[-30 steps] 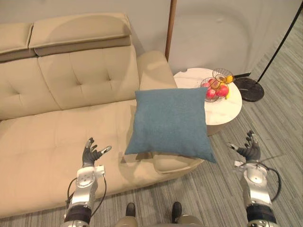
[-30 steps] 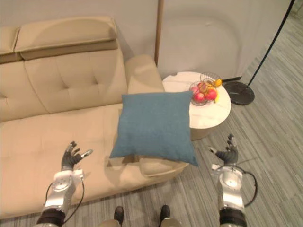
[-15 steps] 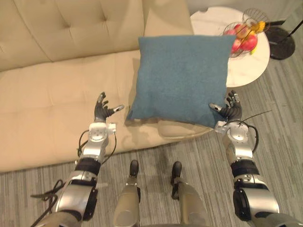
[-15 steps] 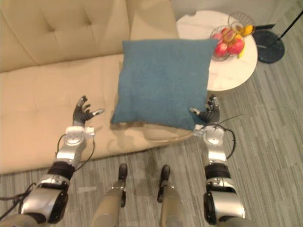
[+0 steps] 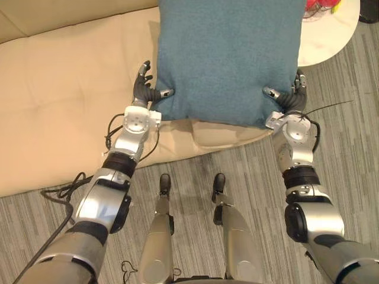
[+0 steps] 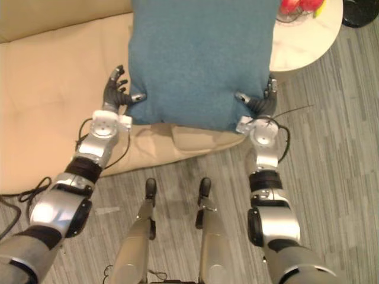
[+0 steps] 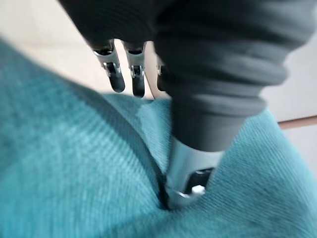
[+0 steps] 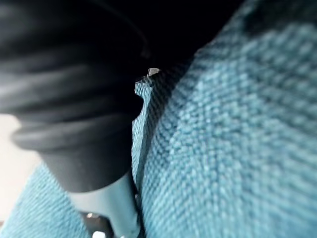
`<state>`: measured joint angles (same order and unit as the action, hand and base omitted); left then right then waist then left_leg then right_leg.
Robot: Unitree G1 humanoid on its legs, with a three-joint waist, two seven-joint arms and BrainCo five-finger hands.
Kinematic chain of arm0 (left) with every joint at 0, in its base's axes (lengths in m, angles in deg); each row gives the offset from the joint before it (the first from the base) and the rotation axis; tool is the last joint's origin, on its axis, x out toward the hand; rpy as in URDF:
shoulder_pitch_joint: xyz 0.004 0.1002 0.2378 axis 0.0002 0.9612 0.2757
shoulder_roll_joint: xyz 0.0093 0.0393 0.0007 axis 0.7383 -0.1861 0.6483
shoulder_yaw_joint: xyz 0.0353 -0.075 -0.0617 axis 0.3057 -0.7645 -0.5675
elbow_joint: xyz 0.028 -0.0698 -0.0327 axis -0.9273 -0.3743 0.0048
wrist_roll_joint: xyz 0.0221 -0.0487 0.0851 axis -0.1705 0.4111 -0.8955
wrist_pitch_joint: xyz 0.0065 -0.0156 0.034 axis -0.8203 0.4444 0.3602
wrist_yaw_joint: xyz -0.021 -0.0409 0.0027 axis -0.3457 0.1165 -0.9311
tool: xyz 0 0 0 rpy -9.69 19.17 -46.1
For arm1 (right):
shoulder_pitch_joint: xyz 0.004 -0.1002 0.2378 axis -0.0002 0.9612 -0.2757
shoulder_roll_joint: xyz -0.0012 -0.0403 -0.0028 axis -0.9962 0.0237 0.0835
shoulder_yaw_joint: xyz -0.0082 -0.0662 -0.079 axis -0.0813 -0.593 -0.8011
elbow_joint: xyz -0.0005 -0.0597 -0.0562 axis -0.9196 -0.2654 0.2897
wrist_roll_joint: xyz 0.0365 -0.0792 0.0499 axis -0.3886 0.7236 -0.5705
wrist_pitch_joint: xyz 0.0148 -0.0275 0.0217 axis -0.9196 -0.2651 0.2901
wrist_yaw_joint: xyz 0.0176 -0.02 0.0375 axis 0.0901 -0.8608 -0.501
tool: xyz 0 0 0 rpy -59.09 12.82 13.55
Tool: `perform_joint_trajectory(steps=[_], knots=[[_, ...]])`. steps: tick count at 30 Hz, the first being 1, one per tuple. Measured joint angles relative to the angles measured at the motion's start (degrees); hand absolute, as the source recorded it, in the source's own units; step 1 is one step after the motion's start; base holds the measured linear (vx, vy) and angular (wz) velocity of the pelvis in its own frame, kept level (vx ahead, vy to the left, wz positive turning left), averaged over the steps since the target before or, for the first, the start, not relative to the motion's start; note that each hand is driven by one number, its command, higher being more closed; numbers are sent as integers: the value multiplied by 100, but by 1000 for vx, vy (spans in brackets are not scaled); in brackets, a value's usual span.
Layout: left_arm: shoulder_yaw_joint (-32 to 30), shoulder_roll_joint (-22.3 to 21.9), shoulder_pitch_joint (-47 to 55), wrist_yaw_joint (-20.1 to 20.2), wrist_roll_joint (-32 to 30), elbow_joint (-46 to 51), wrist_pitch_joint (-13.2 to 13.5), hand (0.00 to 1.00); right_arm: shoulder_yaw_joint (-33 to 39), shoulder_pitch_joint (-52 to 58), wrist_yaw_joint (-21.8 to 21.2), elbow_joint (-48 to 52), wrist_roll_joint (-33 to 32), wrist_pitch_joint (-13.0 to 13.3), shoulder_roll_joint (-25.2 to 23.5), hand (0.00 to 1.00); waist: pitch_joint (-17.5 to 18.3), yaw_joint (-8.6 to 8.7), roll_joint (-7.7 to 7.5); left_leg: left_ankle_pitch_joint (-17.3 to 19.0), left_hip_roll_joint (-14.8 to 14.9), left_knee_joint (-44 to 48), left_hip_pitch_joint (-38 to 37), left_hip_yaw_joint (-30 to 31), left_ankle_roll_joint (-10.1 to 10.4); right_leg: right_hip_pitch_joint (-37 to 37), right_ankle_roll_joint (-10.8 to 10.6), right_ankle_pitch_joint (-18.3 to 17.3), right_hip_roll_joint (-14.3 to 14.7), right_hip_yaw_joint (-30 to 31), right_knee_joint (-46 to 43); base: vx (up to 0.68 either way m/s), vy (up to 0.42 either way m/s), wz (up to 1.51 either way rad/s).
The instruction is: Pick up cushions and gather them together orderly.
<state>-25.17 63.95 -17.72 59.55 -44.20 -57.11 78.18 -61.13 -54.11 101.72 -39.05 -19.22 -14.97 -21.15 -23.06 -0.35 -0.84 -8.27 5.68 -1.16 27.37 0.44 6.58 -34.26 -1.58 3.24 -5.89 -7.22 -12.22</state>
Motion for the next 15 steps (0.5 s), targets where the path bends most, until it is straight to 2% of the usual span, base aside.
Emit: perform_joint_trajectory(steps=[3, 7, 10, 15], knots=[[-6, -99, -34, -175, 29, 78, 0, 100, -48, 6, 3, 186, -189, 59, -25, 100, 0, 8, 0, 7, 56, 0, 12, -68, 9, -15, 27, 52, 49, 51, 68, 3, -24, -11], [51, -171, -25, -389, 366, 574, 1, 100, -132, 149, 45, 613, -396, 111, -66, 100, -1, -46, 0, 25, 89, 24, -10, -90, 39, 2, 36, 58, 83, 62, 70, 2, -16, -2], [80, -267, 71, -511, 456, 869, 1, 100, -138, 611, 52, 1070, -459, 174, -153, 100, -1, -77, -1, 47, 86, 23, -159, -115, 64, 154, 33, 53, 77, 78, 81, 37, -14, -1], [245, -489, 965, -621, 454, 2046, 12, 100, -153, 1856, 70, 1841, -415, 184, -454, 100, 5, -80, 5, 180, 80, 20, -646, -156, 66, 693, -27, -42, 60, 95, 154, 46, 0, 2]])
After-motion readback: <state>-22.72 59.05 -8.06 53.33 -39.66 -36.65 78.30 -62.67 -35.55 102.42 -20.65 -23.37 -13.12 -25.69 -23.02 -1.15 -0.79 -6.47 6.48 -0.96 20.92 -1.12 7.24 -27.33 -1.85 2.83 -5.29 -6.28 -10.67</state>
